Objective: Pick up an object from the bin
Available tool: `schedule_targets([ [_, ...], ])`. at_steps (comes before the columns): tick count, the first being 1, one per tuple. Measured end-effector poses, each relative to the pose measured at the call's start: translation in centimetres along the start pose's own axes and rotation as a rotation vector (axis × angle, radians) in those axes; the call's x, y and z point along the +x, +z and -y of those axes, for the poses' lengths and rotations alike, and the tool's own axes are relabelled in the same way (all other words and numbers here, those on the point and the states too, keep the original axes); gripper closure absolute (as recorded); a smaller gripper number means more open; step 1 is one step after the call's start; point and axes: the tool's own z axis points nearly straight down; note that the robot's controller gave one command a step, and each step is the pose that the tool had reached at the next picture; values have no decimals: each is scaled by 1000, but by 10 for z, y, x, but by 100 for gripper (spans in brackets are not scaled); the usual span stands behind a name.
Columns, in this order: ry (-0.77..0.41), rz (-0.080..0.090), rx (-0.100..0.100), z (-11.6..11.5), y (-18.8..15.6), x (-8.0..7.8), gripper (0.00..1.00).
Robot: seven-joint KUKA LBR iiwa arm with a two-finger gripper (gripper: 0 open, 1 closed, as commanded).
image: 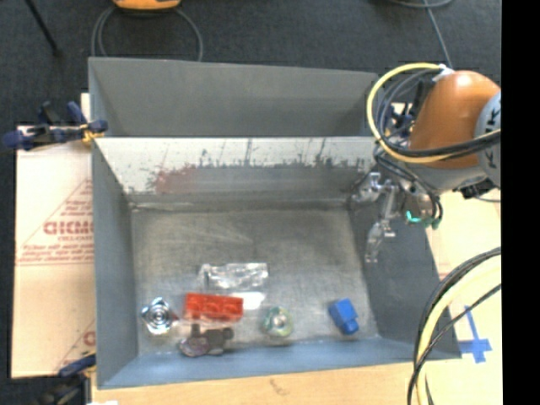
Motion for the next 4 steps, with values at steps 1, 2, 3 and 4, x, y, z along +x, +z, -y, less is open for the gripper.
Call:
schedule_targets([
  [1, 80, 10, -3, -37, 28, -34, 0],
  [2, 143, 11, -5, -101, 15, -38, 0],
  [3, 145, 10, -6, -209, -1, -31, 0],
  [4, -161, 10, 1, -256, 65, -37, 0],
])
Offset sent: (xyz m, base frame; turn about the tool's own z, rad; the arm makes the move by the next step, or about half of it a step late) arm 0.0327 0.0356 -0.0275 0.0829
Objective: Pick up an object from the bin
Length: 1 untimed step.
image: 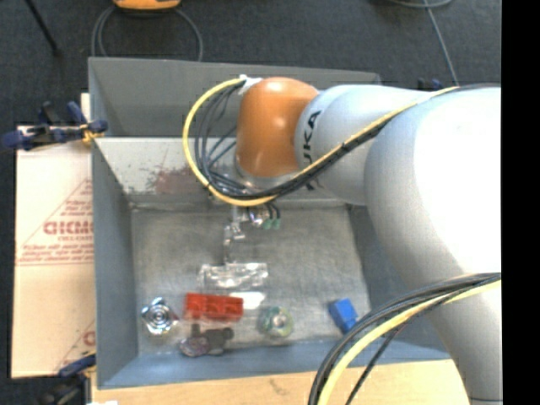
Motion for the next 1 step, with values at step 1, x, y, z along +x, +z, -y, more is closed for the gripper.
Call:
schedule_targets([
  [1, -56, 1, -1, 2, -54, 53, 0],
])
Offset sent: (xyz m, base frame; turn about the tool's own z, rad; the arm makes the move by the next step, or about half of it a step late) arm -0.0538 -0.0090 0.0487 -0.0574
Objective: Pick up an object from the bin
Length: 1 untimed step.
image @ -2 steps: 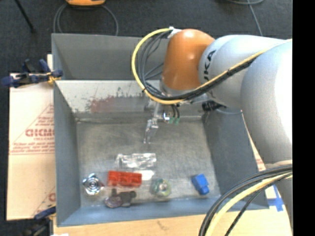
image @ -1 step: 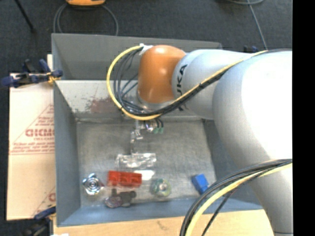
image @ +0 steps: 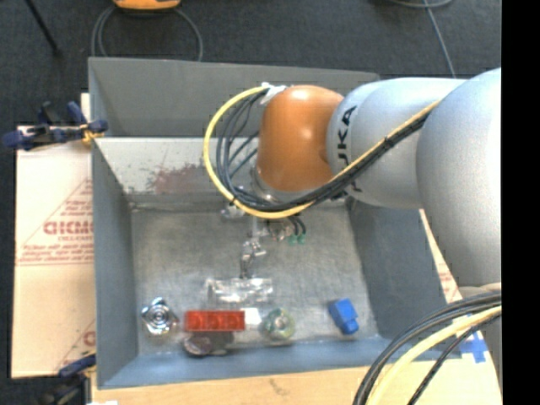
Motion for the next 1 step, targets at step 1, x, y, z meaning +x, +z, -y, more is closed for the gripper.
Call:
schedule_targets([
  [1, -92, 50, 3, -17, 4, 58, 0],
])
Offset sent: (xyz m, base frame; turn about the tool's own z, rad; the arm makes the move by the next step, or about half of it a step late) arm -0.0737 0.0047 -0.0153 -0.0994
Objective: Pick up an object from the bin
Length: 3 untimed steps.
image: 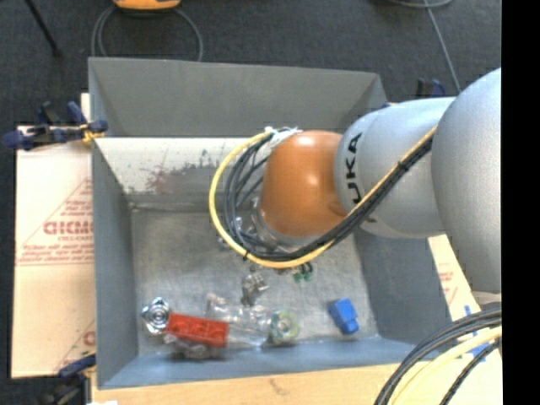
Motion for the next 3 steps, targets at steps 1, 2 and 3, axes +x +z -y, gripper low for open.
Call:
schedule_targets([
  [1, -54, -31, -10, -91, -14, 26, 0],
  [2, 2, -52, -11, -147, -6, -4, 0],
  [3, -634, -45, -28, -138, 46, 7, 0],
])
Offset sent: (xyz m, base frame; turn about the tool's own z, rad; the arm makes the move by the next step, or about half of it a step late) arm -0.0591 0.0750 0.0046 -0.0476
